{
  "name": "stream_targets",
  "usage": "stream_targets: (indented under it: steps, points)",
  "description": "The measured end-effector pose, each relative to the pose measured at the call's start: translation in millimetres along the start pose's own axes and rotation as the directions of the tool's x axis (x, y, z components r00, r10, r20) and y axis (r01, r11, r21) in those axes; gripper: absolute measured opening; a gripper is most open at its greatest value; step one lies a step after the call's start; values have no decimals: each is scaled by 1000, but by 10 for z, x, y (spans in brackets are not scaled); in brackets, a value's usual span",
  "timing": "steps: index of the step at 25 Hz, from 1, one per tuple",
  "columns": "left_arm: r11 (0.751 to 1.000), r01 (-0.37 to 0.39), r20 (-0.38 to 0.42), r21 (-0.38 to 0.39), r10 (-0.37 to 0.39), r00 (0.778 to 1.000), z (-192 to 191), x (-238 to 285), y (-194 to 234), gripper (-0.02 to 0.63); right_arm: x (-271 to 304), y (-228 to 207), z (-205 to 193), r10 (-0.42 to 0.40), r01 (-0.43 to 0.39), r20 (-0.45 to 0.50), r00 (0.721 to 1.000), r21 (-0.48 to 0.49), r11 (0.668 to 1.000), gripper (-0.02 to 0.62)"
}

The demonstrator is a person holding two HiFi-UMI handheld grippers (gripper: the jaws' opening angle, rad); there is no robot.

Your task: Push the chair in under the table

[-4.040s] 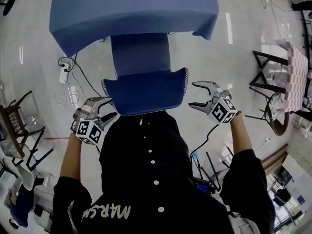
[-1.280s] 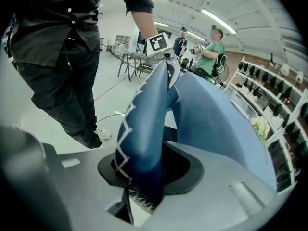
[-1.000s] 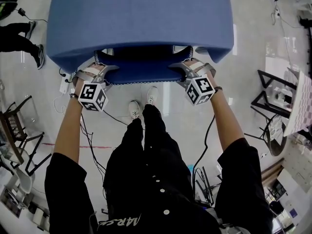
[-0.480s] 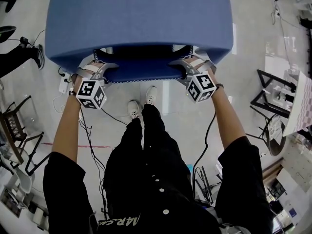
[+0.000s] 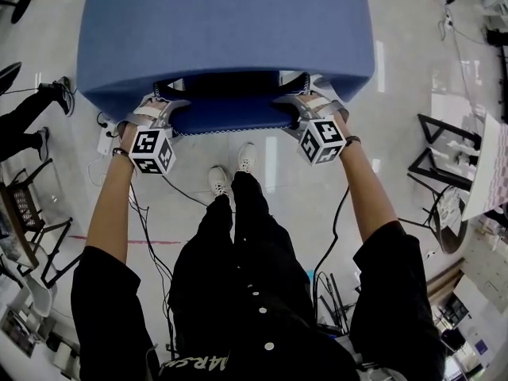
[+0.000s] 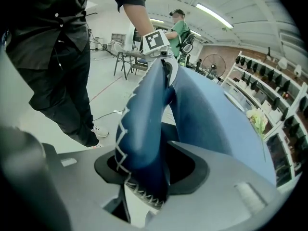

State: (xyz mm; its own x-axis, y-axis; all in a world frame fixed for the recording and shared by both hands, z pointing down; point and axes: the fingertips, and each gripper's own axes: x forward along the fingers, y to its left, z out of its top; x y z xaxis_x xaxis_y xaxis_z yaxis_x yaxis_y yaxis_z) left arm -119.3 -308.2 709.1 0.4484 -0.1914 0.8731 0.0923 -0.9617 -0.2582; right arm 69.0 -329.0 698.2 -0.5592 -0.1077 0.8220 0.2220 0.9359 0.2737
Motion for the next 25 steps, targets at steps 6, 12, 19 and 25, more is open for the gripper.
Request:
stream_targets:
  steps: [6, 12, 19, 25]
  points:
    - [996, -71, 0, -63, 71, 997, 13, -238, 15, 275, -294, 52, 48, -38, 38, 5, 999, 26, 999, 230]
    - [987, -152, -11, -53, 151, 988, 67, -593, -35, 243, -627, 104, 240, -114, 111, 23, 993, 103, 988, 219]
    - [920, -353, 57, -172, 367, 928, 339, -1258, -26, 67, -1317, -88, 616, -383, 333, 78, 920, 357, 873, 59]
    - [793, -486, 100, -367, 553, 827, 785, -1753, 86, 2, -1856, -284, 1002, -568, 409, 138, 811, 559, 721, 23]
